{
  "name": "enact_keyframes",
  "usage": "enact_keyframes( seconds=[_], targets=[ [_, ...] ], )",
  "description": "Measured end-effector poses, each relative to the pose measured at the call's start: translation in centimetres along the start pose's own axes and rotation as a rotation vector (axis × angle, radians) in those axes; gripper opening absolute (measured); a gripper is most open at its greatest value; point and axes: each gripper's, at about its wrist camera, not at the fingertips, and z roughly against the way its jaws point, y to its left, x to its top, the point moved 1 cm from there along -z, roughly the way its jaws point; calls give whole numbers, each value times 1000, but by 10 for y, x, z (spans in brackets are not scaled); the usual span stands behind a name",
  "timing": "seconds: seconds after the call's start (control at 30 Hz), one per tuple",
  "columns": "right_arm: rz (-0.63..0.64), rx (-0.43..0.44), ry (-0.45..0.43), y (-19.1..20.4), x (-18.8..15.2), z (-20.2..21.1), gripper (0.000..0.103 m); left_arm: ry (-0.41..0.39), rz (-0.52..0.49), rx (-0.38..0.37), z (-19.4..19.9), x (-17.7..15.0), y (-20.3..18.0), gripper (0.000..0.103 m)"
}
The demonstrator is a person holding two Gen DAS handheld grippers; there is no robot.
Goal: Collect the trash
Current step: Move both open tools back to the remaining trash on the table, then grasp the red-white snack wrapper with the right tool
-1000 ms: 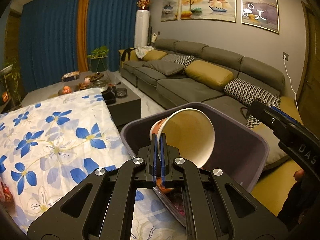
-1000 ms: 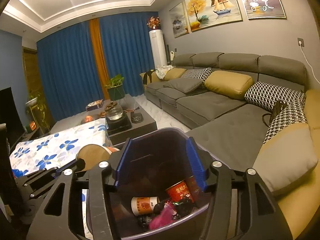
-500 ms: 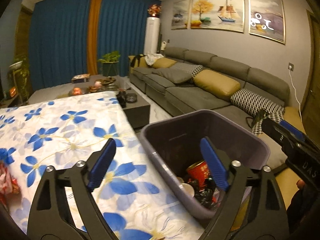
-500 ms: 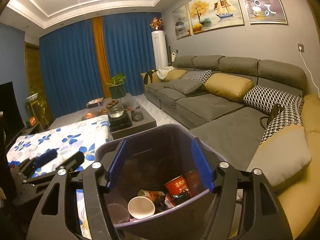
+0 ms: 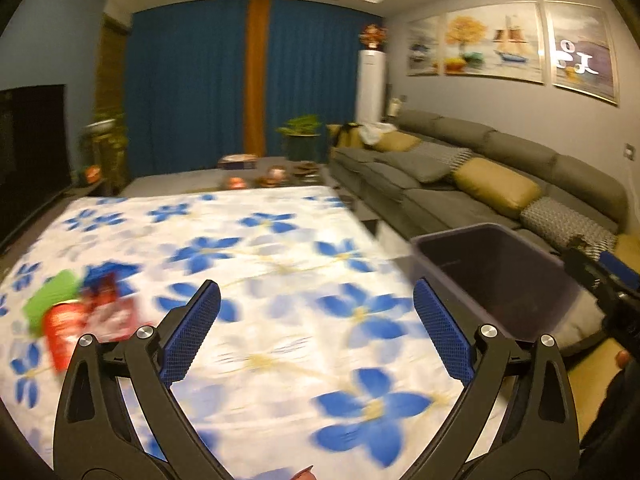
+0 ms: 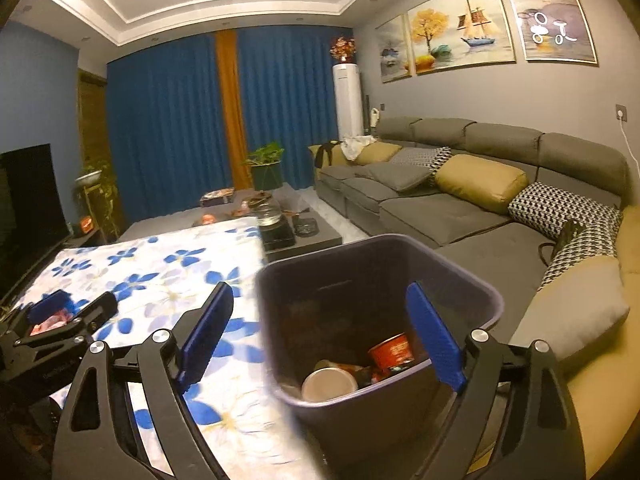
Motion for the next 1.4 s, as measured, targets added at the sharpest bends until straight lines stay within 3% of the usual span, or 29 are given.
enact_keyframes(
  seconds=[0.17,0.6,0.97,1.4],
  targets=[
    [38,72,9,42,-7,3,86,7,67,135,22,-10,61,95],
    [182,294,80,191,-33,-5,85,-11,190,355,75,-28,197,95],
    [251,380,177,287,-54,-39,85,-24,235,438,92,-35,260,95],
    [292,373,262,328,-68,-83,78,-20,253,448,85,-40,279,95]
  ],
)
